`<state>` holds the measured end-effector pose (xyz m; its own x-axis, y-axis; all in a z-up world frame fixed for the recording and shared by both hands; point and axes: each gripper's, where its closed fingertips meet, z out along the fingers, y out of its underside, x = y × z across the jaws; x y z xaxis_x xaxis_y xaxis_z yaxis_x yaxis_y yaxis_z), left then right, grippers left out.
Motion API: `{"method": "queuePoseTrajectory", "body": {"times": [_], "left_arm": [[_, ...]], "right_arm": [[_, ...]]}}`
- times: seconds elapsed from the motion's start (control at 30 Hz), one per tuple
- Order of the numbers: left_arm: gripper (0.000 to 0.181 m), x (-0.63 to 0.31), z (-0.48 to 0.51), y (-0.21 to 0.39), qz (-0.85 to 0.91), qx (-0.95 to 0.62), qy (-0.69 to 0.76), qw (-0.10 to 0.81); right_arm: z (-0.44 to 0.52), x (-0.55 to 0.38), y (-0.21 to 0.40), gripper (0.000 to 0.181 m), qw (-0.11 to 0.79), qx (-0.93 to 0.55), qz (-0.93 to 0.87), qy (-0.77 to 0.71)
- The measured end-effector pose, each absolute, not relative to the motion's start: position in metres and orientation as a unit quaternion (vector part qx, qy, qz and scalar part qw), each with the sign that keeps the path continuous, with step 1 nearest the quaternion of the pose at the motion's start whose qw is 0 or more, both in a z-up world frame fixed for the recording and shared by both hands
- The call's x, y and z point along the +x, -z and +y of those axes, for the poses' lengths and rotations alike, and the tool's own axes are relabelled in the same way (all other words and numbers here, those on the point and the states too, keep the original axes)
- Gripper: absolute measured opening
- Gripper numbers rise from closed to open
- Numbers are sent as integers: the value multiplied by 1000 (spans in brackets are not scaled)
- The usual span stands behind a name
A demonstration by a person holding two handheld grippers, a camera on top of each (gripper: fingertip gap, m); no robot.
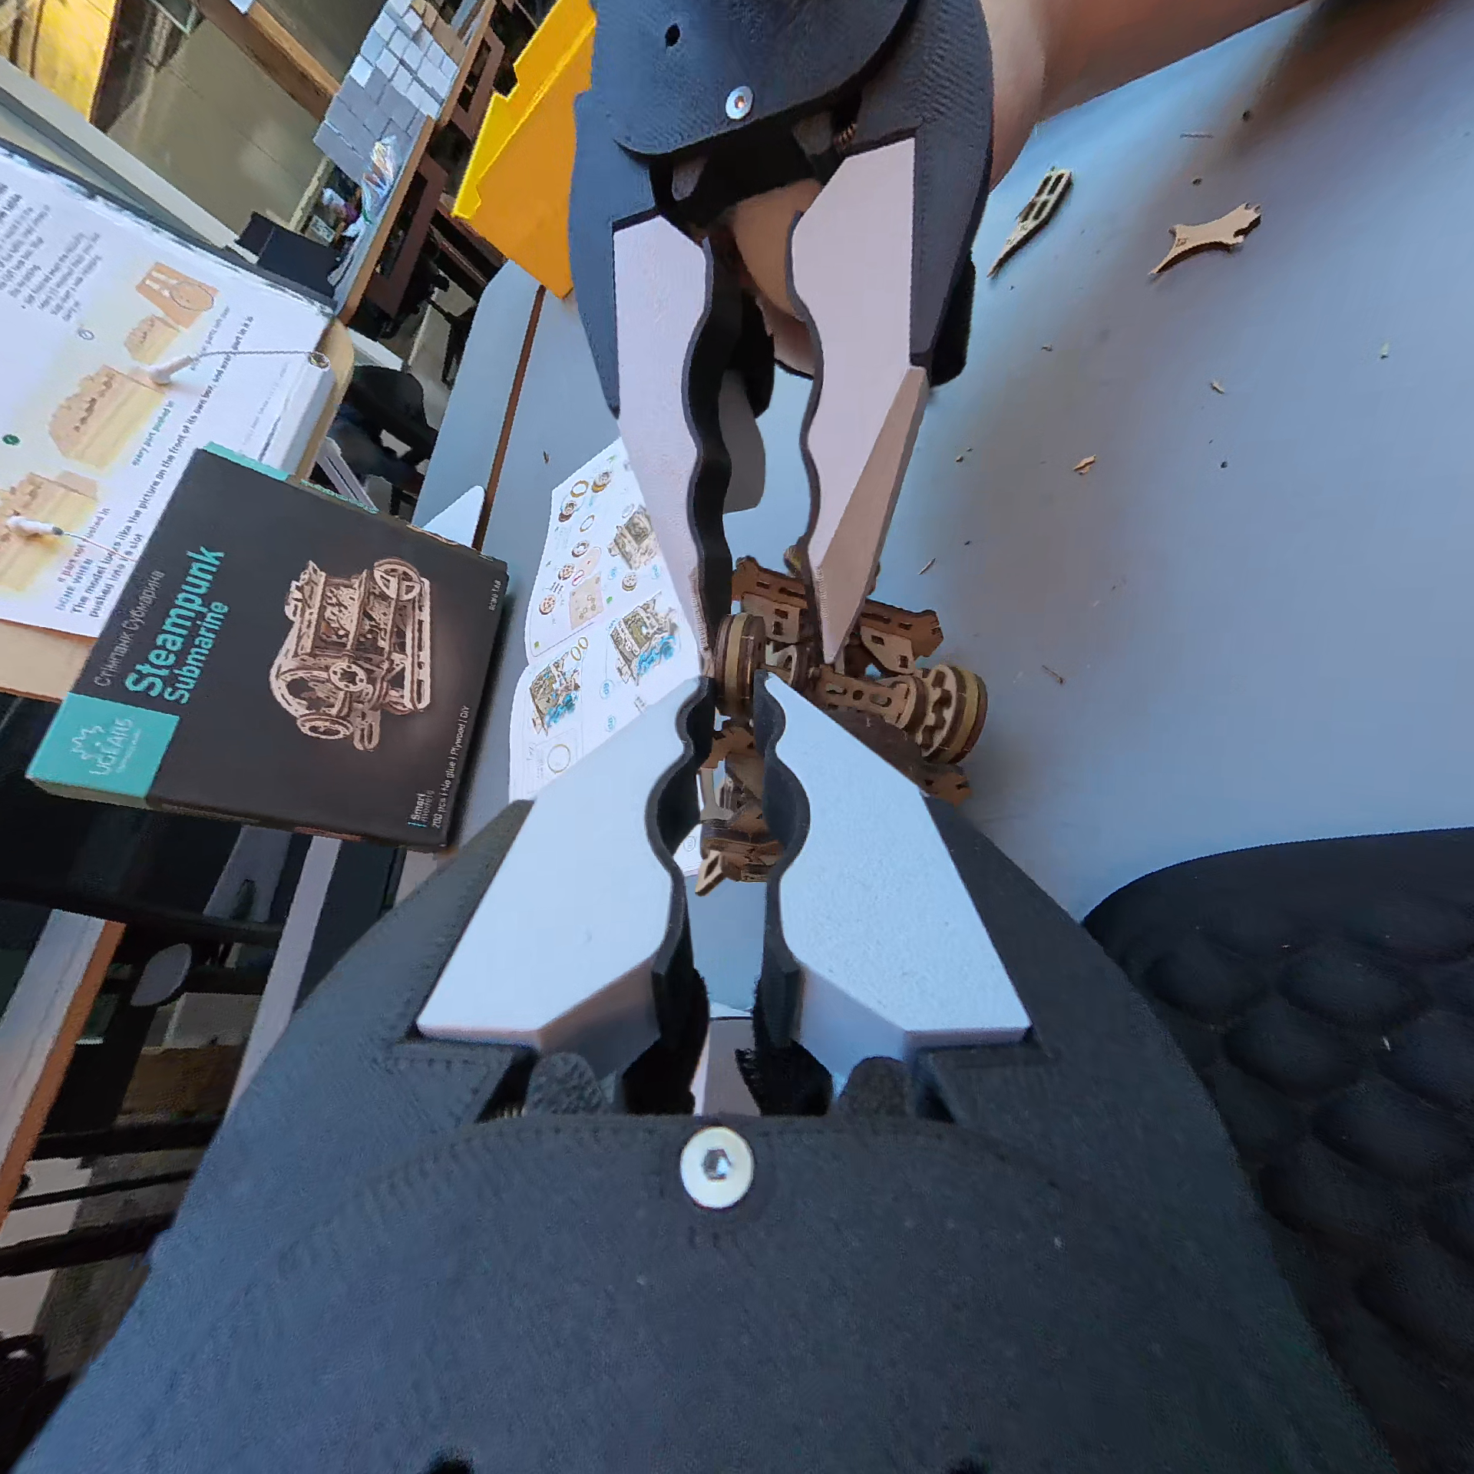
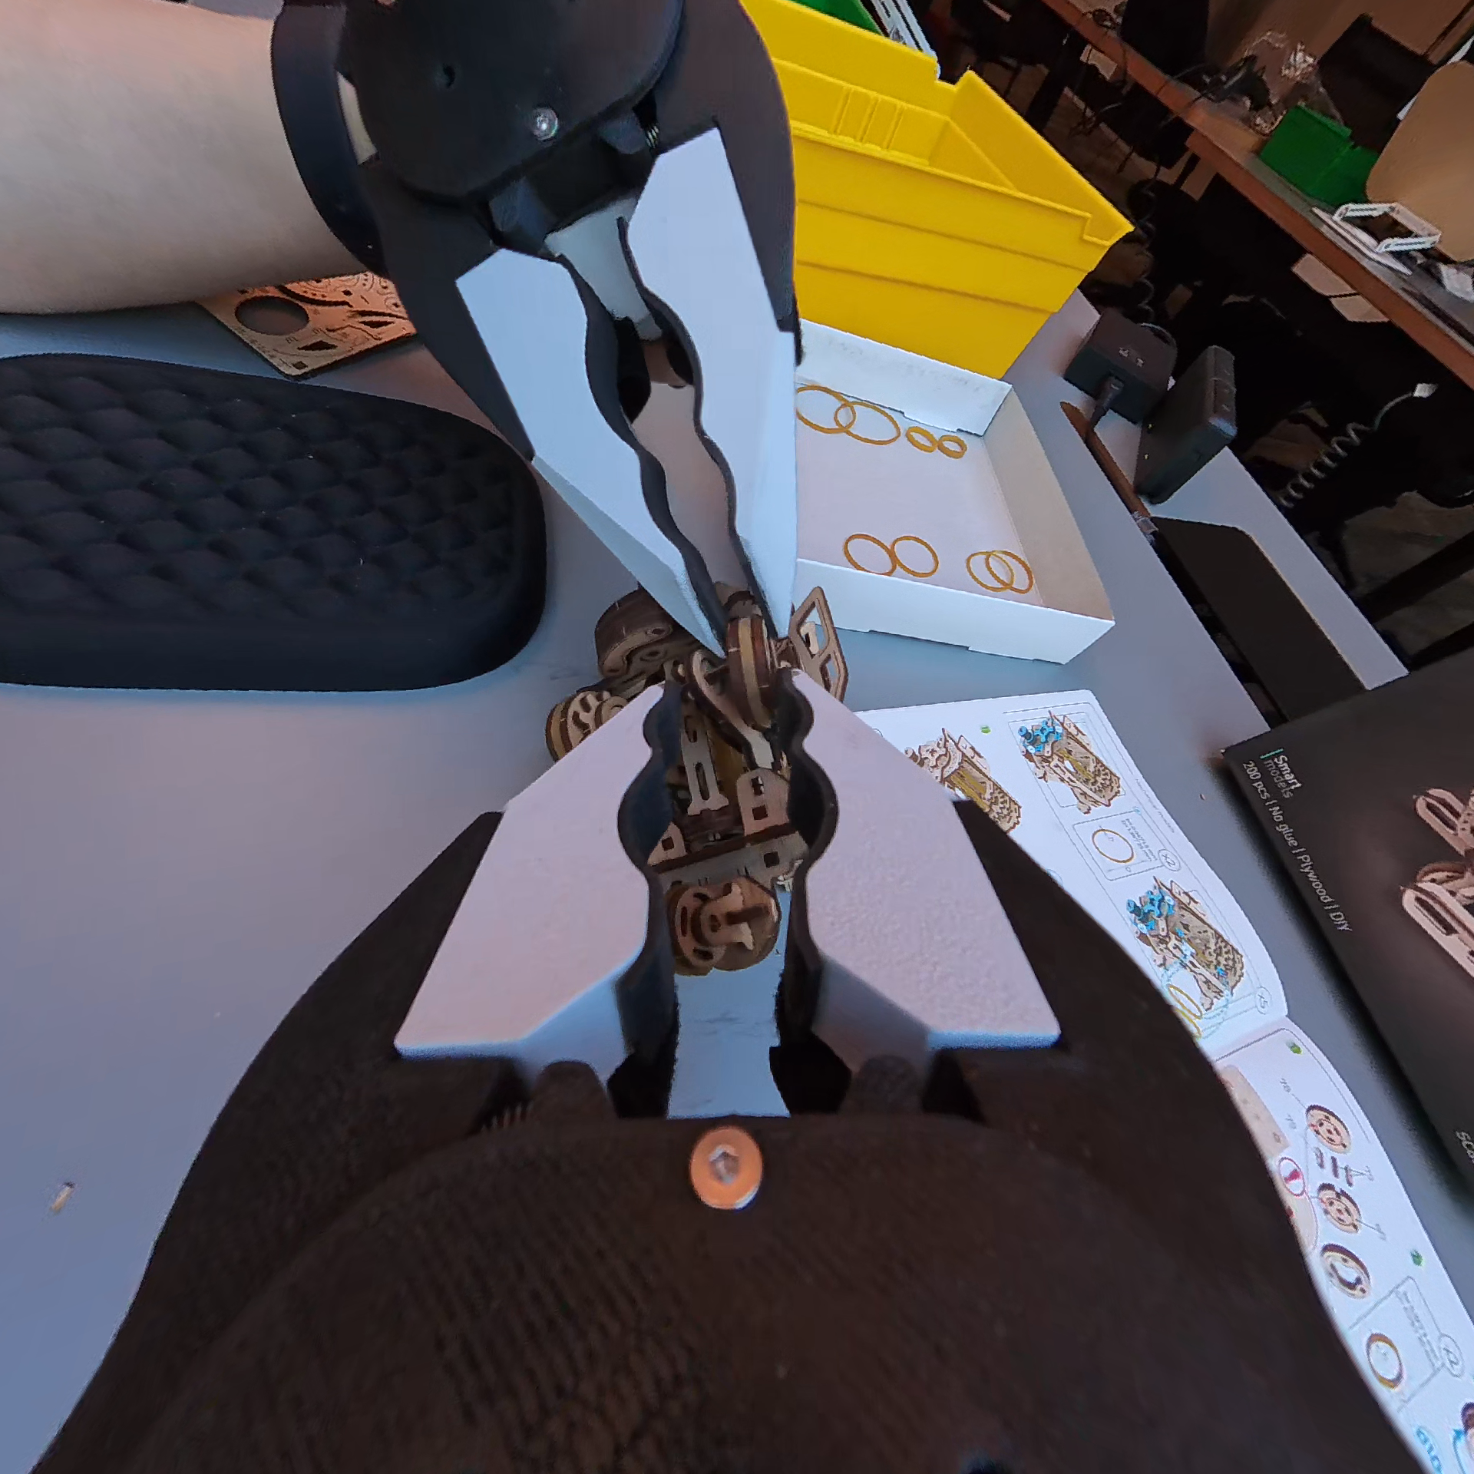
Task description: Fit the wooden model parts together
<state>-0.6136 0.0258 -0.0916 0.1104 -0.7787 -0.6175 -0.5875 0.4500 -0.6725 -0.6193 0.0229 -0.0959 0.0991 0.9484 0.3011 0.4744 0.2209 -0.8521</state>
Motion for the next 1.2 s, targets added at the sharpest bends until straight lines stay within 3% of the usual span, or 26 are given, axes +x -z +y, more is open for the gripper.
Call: {"method": "queuePoseTrajectory", "body": {"times": [0.23,1.2], "left_arm": [[7,-615,26,91,650,-531,115,531],[7,-615,22,89,675,-502,61,537]], "right_arm": [[20,-622,95,31,465,-589,-607,-259],[24,-624,96,25,474,-599,-606,-221]]}}
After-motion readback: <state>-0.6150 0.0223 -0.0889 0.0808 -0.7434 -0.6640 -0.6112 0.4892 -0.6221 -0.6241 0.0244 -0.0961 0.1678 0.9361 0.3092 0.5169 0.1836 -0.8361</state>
